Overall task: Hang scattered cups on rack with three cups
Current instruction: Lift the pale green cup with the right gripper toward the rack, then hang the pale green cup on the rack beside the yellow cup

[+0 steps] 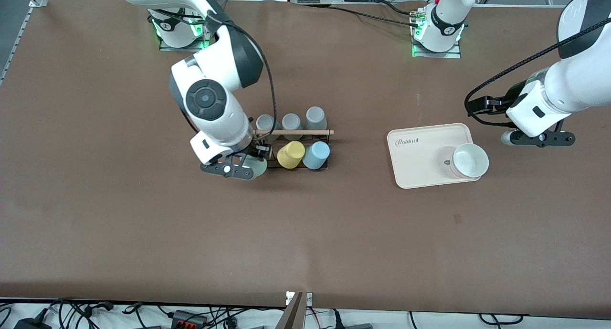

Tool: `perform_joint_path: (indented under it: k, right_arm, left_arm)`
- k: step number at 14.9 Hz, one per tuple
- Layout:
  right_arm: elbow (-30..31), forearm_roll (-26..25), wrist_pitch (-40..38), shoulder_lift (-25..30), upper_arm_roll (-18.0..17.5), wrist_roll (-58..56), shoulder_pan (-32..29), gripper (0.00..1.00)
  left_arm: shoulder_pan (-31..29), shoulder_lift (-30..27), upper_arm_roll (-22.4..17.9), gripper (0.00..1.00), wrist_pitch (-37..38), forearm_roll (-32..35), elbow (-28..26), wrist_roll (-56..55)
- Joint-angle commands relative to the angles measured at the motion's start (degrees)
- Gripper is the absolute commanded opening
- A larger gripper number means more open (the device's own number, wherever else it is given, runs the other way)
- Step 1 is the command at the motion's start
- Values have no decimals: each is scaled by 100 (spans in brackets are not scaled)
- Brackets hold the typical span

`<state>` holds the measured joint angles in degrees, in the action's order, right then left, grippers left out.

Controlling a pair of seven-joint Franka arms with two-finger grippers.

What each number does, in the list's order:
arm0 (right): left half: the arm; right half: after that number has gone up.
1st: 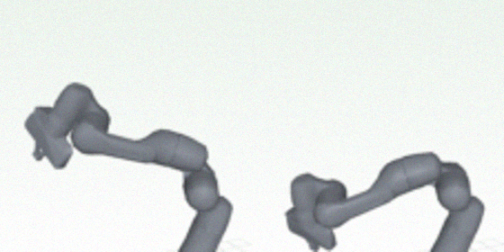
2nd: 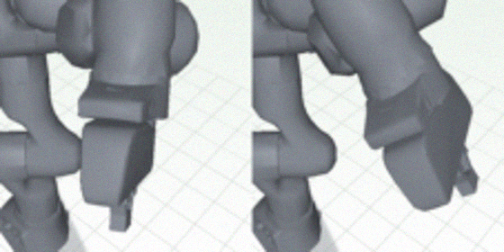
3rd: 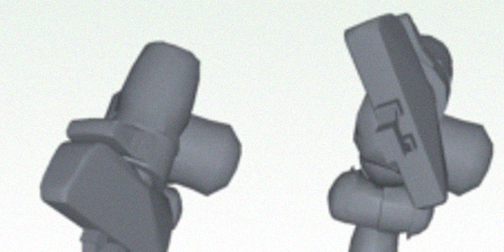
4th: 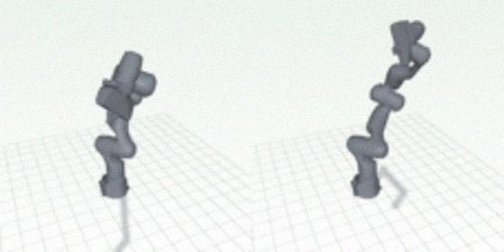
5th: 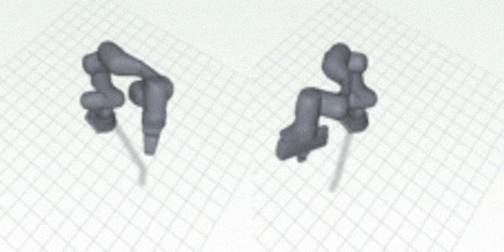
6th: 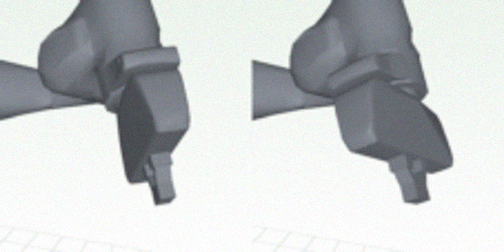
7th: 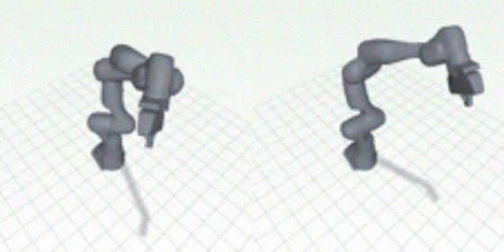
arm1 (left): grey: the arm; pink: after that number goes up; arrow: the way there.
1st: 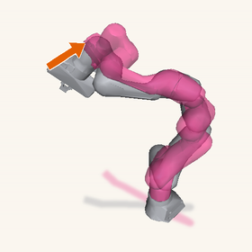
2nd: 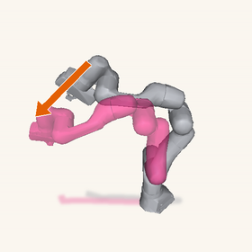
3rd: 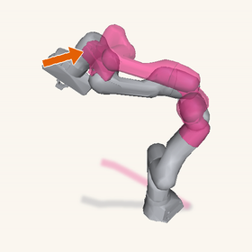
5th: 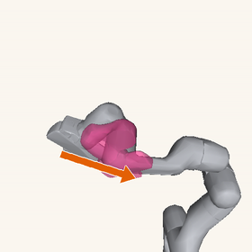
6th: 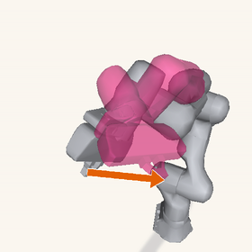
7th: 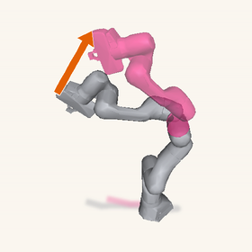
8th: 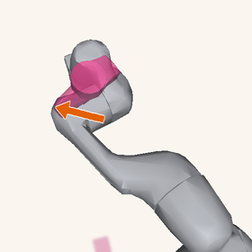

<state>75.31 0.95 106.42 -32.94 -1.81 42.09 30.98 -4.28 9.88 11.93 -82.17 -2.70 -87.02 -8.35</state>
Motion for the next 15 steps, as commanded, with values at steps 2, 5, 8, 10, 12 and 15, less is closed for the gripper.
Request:
perform_joint_path:
  k: [2, 5, 8, 10, 12, 15]
  right_arm:
    - [-236, 422, -288, -81, 40, 124, 49, 32]
    - [-227, 591, -341, -81, 49, 124, 49, 32]
    - [-210, 591, -332, -124, 40, 124, 58, 32]
    - [-209, 591, -306, -203, 49, 133, 58, 32]
    - [-210, 608, -297, -256, 40, 124, 58, 32]
    - [-227, 661, -253, -379, 40, 133, 110, 32]
  left_arm:
    - [-38, -179, 11, 100, -71, 86, -193, 149]
    - [-38, -179, 11, 100, -71, 86, -193, 149]
    - [-38, -179, 11, 100, -71, 86, -193, 149]
    - [-38, -179, 11, 100, -62, 77, -193, 149]
    - [-46, -179, 11, 100, -62, 77, -193, 149]
    - [-46, -179, 11, 100, -53, 77, -193, 149]
